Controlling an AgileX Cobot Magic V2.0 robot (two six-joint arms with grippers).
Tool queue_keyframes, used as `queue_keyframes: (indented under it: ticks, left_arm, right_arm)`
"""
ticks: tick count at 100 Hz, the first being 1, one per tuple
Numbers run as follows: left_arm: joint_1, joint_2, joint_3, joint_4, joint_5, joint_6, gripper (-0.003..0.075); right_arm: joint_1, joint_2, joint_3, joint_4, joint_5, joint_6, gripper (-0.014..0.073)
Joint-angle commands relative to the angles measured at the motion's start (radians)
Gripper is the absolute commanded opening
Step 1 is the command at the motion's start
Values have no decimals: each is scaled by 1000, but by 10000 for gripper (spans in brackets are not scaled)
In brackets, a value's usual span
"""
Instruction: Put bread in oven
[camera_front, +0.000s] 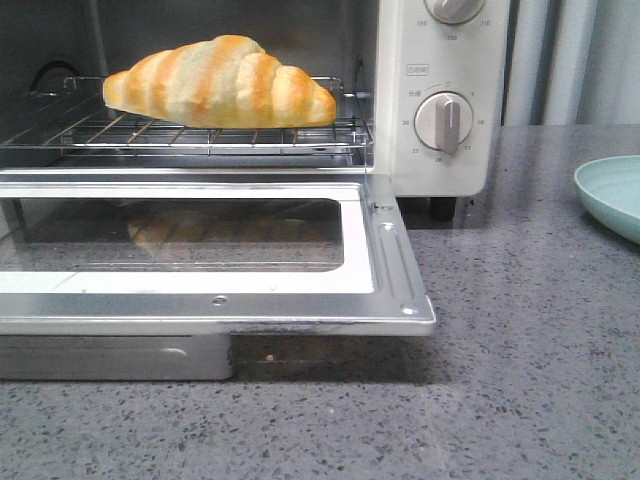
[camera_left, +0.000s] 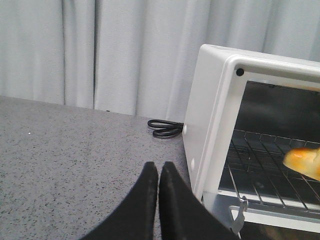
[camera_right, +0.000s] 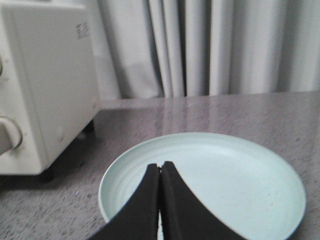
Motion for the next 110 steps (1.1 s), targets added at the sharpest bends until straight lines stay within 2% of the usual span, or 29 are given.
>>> queue_keyframes:
  ticks: [1, 23, 45, 82, 110]
  left_arm:
    - [3, -28, -28, -18, -55, 0, -21]
    - [3, -28, -28, -18, -55, 0, -21]
    - [3, -28, -28, -18, -55, 0, -21]
    - [3, -28, -28, -18, -55, 0, -21]
    - [3, -28, -28, -18, -55, 0, -21]
  right_arm:
    - [-29, -20, -22, 0, -78, -12, -48]
    - [-41, -130, 24, -7, -21, -12, -48]
    - [-41, -129, 26, -33, 121, -12, -48]
    - [-46, -129, 28, -86, 234, -12, -48]
    - [-46, -129, 28, -95, 376, -12, -48]
